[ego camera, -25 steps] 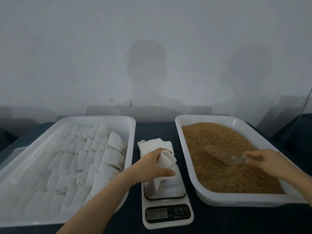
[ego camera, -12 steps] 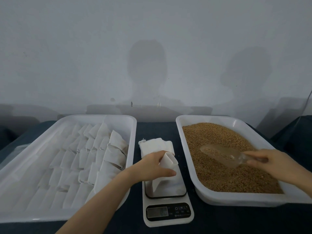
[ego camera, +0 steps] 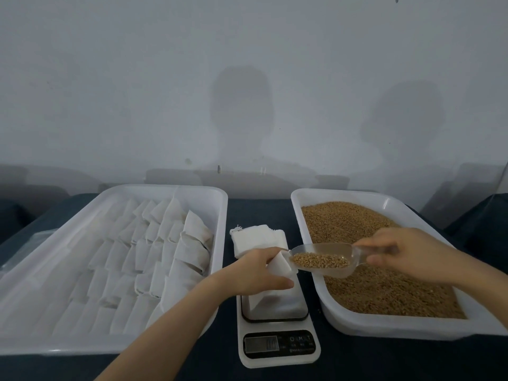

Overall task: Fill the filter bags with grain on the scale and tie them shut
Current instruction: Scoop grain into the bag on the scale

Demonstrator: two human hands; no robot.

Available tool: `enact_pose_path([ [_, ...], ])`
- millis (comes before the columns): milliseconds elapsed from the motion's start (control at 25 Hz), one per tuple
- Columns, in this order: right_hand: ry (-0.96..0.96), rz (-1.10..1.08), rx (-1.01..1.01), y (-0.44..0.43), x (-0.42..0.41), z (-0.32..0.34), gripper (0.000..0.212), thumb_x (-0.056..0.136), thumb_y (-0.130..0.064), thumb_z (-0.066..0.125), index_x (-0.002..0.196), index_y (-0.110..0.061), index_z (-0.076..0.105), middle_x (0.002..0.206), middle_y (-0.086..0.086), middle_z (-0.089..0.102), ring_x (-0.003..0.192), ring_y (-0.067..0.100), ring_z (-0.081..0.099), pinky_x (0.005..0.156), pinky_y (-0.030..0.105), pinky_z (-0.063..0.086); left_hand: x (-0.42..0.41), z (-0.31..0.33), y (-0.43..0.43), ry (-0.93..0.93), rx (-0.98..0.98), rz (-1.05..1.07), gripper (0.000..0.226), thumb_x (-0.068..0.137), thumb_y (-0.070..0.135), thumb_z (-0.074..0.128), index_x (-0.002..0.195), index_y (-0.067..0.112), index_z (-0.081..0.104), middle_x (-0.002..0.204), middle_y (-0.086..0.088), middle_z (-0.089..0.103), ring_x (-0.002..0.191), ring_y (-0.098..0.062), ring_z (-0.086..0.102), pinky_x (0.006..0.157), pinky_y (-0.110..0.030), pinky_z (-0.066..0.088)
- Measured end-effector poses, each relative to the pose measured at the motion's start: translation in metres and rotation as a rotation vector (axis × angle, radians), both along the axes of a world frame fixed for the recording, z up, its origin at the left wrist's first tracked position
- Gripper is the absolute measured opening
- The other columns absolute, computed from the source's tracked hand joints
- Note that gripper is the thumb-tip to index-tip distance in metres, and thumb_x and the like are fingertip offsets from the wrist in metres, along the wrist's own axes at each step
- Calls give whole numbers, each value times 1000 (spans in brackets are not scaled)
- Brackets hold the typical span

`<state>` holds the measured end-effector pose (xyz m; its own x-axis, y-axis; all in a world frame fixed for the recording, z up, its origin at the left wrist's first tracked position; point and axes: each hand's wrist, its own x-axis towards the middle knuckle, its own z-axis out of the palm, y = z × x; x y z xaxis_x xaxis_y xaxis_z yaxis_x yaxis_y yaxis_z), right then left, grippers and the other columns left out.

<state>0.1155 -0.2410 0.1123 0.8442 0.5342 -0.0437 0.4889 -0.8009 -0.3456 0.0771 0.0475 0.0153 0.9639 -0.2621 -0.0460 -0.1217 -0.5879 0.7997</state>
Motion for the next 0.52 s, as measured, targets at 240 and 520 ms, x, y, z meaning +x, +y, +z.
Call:
enact_pose_path([
  [240, -83, 107, -182, 21, 5, 15, 29, 84, -41, 63, 98, -65, 54, 85, -21, 58, 81, -2, 55, 70, 18, 41, 2, -2, -2, 4, 37, -19, 60, 80, 47, 71, 132, 26, 52, 119, 5, 59, 105, -12, 58, 95, -37, 51],
  [520, -230, 175, -367, 45, 8, 39, 27, 85, -50, 59, 111, -56, 58, 92, -23, 56, 82, -3, 52, 72, 19, 40, 4, -4, -4, -21, 30, 37, 64, 74, 53, 74, 129, 33, 48, 114, 13, 56, 100, -5, 55, 89, -29, 51],
])
